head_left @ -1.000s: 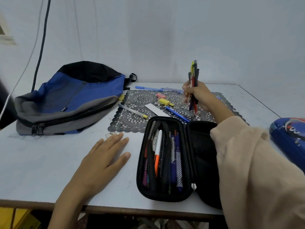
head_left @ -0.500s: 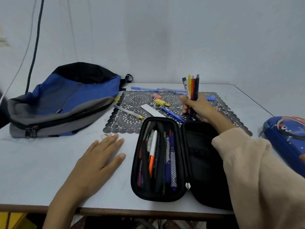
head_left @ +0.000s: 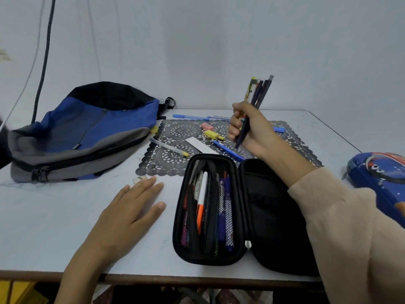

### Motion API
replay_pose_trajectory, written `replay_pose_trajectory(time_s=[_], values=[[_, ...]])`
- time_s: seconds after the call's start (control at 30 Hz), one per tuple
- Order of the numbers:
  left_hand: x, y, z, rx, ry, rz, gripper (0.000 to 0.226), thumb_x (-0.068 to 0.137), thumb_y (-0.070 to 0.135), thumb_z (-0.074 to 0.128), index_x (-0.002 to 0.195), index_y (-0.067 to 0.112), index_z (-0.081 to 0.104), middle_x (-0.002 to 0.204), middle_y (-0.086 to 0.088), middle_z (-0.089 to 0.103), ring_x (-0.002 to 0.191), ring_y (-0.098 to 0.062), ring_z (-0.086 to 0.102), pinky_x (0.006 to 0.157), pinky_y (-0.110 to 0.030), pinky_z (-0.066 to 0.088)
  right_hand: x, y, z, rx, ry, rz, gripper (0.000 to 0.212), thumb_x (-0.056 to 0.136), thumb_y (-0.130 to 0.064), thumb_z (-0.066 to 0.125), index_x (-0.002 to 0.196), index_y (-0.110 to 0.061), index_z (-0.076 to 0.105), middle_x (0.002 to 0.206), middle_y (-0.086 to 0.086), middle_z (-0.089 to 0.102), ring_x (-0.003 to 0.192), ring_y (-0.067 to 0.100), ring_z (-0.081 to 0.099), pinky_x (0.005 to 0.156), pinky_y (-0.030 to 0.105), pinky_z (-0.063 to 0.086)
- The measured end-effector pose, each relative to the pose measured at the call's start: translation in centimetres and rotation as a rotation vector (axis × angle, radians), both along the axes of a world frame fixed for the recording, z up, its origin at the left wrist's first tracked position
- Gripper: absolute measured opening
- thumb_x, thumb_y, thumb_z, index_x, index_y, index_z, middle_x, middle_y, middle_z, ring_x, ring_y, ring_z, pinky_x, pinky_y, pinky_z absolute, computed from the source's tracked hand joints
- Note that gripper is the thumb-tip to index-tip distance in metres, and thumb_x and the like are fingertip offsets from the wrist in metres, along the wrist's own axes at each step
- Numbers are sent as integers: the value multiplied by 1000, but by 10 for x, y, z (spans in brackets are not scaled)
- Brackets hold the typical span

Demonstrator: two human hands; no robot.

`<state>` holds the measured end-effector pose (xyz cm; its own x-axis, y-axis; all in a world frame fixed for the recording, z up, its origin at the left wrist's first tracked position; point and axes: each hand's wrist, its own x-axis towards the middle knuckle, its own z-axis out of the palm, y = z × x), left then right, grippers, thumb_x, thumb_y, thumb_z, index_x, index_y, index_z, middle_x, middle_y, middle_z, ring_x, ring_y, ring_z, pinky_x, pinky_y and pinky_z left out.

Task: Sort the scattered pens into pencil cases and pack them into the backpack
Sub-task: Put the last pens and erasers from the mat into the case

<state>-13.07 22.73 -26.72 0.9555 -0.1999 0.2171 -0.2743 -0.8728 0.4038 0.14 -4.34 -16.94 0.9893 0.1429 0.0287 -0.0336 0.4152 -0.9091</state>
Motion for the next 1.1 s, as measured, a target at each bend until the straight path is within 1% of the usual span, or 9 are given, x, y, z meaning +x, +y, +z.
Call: replay_pose_trajectory(time_s=[0.2, 0.33, 0.47, 0.57, 0.63, 0.73, 0.87, 0.97, 1.1], values=[[5, 1, 5, -328, 65, 33, 56, 74, 78, 35, 120, 55, 57, 136, 39, 44, 135, 14, 28, 121, -27, 11, -48, 36, -1, 20, 212, 136, 17, 93, -24, 62, 85, -9, 59, 60, 1, 52, 48, 14, 51, 50, 26, 53], [3, -19, 21, -549, 56, 83, 51, 68, 78, 44, 109, 54, 63, 114, 39, 59, 117, 14, 48, 116, -41, 28, -65, 46, -12, 20, 352, 163, 17, 95, -21, 59, 83, -10, 55, 61, 2, 52, 52, 16, 53, 52, 28, 56], [1, -53, 30, -522, -28, 89, 49, 67, 77, 48, 100, 45, 65, 107, 30, 65, 107, 4, 57, 96, -35, 45, -76, 45, -14, -14, 433, 233, 19, 97, -14, 50, 79, -8, 55, 65, 4, 53, 61, 18, 55, 68, 35, 53], [6, -68, 31, -401, -89, 141, 44, 65, 75, 48, 90, 42, 61, 101, 29, 61, 98, 5, 53, 78, -16, 38, -86, 40, -14, 1, 426, 259, 13, 95, -12, 49, 83, -6, 54, 71, 7, 53, 68, 22, 55, 69, 37, 49], [8, -70, 31, -324, -129, 154, 44, 64, 74, 44, 84, 38, 59, 97, 26, 60, 94, 3, 50, 71, -13, 34, -91, 36, -14, -16, 418, 268, 10, 93, -11, 50, 85, -6, 54, 74, 9, 55, 73, 24, 57, 72, 37, 51], [10, -68, 31, -334, -146, 146, 38, 64, 67, 45, 78, 34, 59, 96, 25, 61, 93, 1, 52, 70, -18, 35, -96, 30, -12, -47, 414, 269, 5, 92, -12, 52, 90, -8, 54, 80, 11, 57, 80, 27, 60, 80, 40, 52], [11, -70, 28, -381, -164, 206, 25, 70, 48, 52, 69, 24, 59, 98, 30, 62, 95, 4, 52, 69, -14, 32, -99, 24, -10, -73, 411, 304, 10, 90, -12, 54, 99, -9, 52, 93, 13, 53, 95, 30, 55, 94, 46, 48], [11, -76, 27, -372, -194, 220, 24, 71, 44, 49, 63, 22, 57, 96, 24, 63, 91, 2, 51, 71, -17, 36, -102, 22, -6, -124, 394, 362, 4, 90, -11, 54, 94, -10, 54, 94, 13, 53, 91, 26, 55, 86, 40, 51], [11, -80, 27, -400, -200, 229, 22, 72, 43, 47, 63, 23, 55, 98, 22, 64, 90, -1, 51, 79, -34, 40, -106, 22, -1, -184, 366, 423, 7, 88, -6, 55, 84, -12, 56, 89, 10, 57, 78, 22, 58, 80, 36, 53]])
